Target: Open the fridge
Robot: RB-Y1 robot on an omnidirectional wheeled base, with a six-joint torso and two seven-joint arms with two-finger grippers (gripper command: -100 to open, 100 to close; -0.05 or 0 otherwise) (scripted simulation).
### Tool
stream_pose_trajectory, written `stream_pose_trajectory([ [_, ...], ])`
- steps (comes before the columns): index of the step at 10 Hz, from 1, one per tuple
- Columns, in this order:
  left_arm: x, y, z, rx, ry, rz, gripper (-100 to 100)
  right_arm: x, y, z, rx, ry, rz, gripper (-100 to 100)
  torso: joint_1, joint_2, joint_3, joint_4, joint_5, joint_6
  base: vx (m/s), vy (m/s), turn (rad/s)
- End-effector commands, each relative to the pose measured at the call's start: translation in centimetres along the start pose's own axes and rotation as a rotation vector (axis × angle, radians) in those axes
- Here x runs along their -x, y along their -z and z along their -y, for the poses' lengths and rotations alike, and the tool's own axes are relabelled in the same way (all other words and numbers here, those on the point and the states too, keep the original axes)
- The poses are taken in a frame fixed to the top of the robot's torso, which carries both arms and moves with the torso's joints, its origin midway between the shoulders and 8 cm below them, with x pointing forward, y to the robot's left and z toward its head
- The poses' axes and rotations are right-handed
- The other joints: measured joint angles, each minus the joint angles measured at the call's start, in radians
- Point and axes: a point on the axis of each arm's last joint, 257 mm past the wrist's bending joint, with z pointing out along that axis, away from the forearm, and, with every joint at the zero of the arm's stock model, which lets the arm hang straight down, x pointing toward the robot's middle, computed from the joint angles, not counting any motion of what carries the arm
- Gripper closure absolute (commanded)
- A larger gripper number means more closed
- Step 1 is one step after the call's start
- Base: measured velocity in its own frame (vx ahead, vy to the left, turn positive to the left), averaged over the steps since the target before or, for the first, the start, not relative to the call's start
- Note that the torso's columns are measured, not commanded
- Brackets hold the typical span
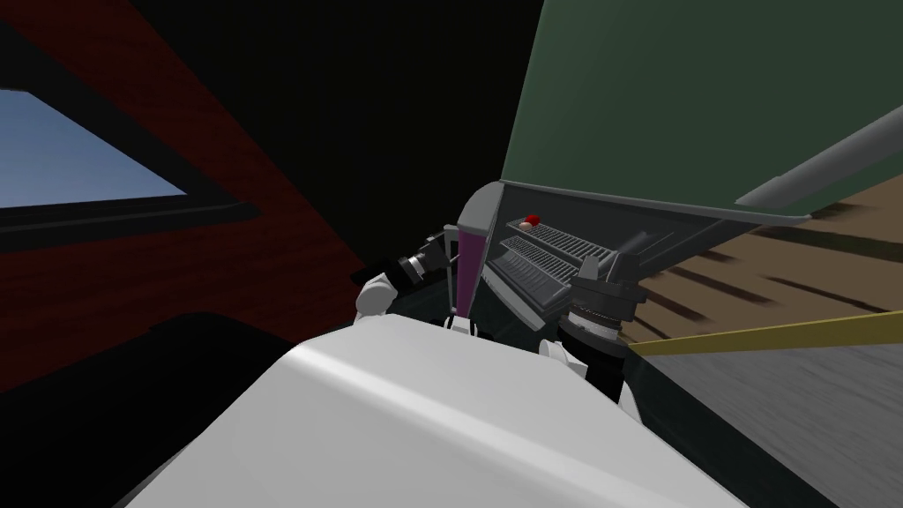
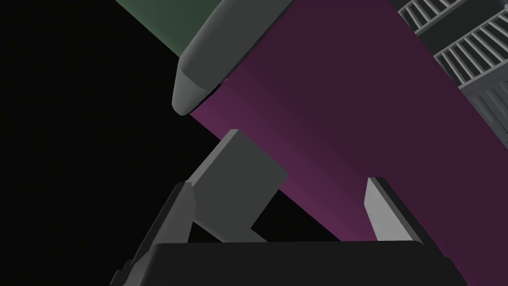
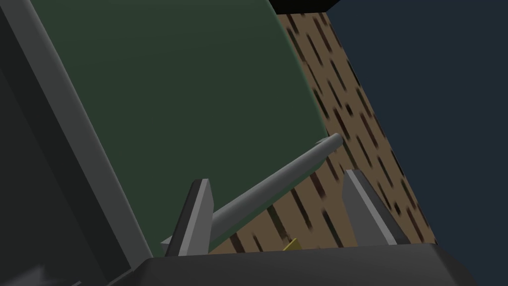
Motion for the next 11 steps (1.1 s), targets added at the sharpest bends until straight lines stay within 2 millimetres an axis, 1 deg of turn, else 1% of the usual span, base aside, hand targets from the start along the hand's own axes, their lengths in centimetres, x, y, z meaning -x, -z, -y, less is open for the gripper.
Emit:
stream_pose_trajectory([
  [1, -0.1, 0.0, 0.0, 0.001, 0.0, 0.0, -100, 0.0, 0.0, 0.0, 0.0, 0.0, 0.0, 0, 0.001, 0.0, 0.0, 0.0, 0.0, 0.0, 0.0, 0.0, 0.0],
  [2, -0.1, 0.0, 0.0, 0.001, 0.0, 0.0, -100, 0.0, 0.0, 0.0, 0.0, 0.0, 0.0, 0, 0.001, 0.0, 0.0, 0.0, 0.0, 0.0, 0.0, 0.0, 0.0],
  [3, -0.1, 0.0, 0.0, 0.001, 0.0, 0.0, 100, 0.0, 0.0, 0.0, 0.0, 0.0, 0.0, 0, 0.001, 0.0, 0.0, 0.0, 0.0, 0.0, 0.0, 0.0, 0.0],
  [4, 0.5, -0.4, -0.2, -0.003, 0.001, 0.003, 100, 0.0, 0.0, 0.0, 0.0, 0.0, 0.0, 0, 0.0, 0.0, 0.0, 0.0, 0.0, 0.0, 0.003, 0.041, -0.058],
  [5, 0.2, -0.2, -0.2, 0.001, 0.002, 0.002, 100, 0.0, 0.0, 0.0, 0.0, 0.0, 0.0, 0, 0.002, 0.0, 0.0, 0.0, 0.0, 0.0, 0.002, 0.026, -0.021],
  [6, 1.6, -0.5, -0.8, 0.019, 0.002, 0.025, -100, 0.0, 0.0, 0.0, 0.0, 0.0, 0.0, 0, 0.0, 0.0, 0.0, 0.0, 0.0, 0.0, 0.002, 0.01, -0.006],
  [8, 2.8, -0.6, -1.3, 0.035, -0.001, 0.047, -100, 0.0, 0.0, 0.0, 0.0, 0.0, 0.0, 0, -0.001, 0.0, 0.0, 0.0, 0.0, 0.0, 0.003, 0.015, -0.01],
  [10, 2.5, -0.9, -1.2, 0.03, -0.009, 0.037, -100, 0.0, 0.0, 0.0, 0.0, 0.0, 0.0, 0, 0.003, -0.001, 0.0, 0.0, 0.001, 0.0, 0.016, 0.089, -0.047],
  [11, 2.6, -0.9, -1.2, 0.032, -0.012, 0.037, -100, 0.0, 0.0, 0.0, 0.0, 0.0, 0.0, 0, 0.001, -0.002, -0.001, -0.002, 0.001, 0.002, 0.02, 0.104, -0.014],
])
